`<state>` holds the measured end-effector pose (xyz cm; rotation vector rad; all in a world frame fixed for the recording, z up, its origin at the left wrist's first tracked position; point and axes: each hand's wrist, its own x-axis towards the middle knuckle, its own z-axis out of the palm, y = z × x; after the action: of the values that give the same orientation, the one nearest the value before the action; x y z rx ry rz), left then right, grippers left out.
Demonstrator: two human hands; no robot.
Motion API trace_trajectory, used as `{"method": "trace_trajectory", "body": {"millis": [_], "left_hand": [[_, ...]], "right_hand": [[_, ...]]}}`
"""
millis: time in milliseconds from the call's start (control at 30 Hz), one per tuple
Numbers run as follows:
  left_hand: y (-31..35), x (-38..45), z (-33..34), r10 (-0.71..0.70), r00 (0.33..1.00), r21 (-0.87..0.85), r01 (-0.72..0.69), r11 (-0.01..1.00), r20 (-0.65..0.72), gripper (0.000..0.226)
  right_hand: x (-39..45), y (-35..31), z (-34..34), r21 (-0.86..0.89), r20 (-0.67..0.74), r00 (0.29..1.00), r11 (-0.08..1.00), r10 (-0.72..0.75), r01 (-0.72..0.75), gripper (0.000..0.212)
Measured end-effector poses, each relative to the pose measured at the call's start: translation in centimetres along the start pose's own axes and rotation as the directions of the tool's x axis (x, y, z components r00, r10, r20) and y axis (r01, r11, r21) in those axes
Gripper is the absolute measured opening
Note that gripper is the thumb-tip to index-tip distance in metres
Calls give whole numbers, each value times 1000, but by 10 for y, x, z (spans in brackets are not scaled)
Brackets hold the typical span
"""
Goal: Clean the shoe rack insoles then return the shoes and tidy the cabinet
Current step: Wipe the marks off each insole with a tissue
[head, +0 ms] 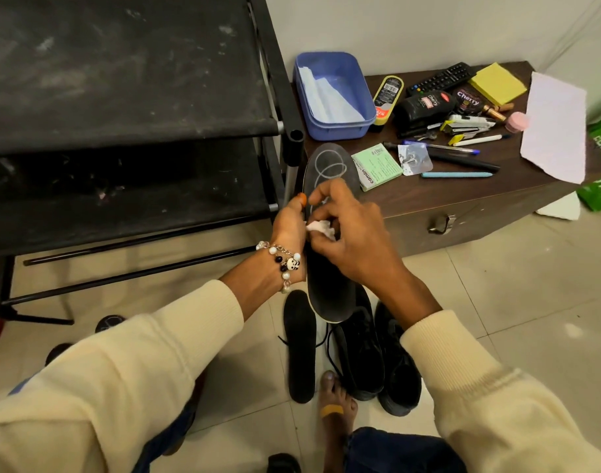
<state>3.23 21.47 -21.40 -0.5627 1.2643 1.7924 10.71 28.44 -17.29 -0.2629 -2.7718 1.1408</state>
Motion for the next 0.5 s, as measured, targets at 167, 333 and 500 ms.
{"method": "trace_trajectory", "body": {"millis": [167,333,500], "left_hand": [[-5,2,2,13,1000,41,-13,999,-8,47],[-7,-1,3,15,1000,25,-15,1000,5,46],[-2,2,2,34,999,30,-34,999,-26,36]], "right_hand": [[4,15,-13,-165,-29,999,986,33,-37,35],[6,25,-14,-261,-130,983,952,127,-157,36],[4,9,-6,3,-42,999,1000,21,-21,33]]}}
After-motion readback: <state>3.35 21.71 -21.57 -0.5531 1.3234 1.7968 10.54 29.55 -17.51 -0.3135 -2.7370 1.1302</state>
